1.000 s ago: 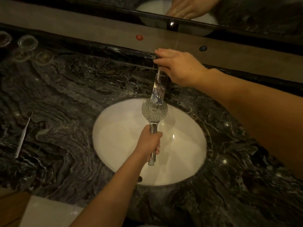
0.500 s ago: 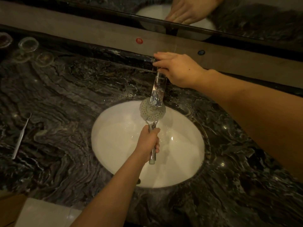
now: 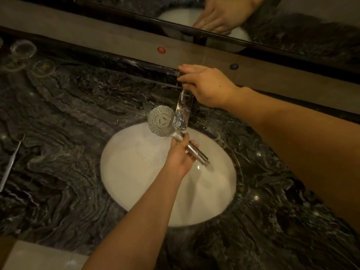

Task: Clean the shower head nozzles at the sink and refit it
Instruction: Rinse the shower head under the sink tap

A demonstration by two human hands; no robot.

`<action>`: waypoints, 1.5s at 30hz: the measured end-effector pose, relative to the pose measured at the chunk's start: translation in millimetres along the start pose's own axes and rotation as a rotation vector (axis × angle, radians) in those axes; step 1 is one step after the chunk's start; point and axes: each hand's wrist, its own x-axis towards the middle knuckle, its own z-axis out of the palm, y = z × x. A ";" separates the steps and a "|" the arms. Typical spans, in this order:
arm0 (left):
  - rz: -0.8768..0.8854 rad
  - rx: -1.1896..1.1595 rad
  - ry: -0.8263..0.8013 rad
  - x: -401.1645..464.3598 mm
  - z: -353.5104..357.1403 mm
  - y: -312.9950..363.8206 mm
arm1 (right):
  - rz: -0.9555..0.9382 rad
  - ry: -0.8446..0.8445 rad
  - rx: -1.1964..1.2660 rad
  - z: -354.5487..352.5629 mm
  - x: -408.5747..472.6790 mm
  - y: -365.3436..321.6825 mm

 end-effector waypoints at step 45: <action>-0.300 0.462 -0.244 -31.6 -54.5 0.8 | -0.008 0.012 0.011 0.1 -1.3 -0.8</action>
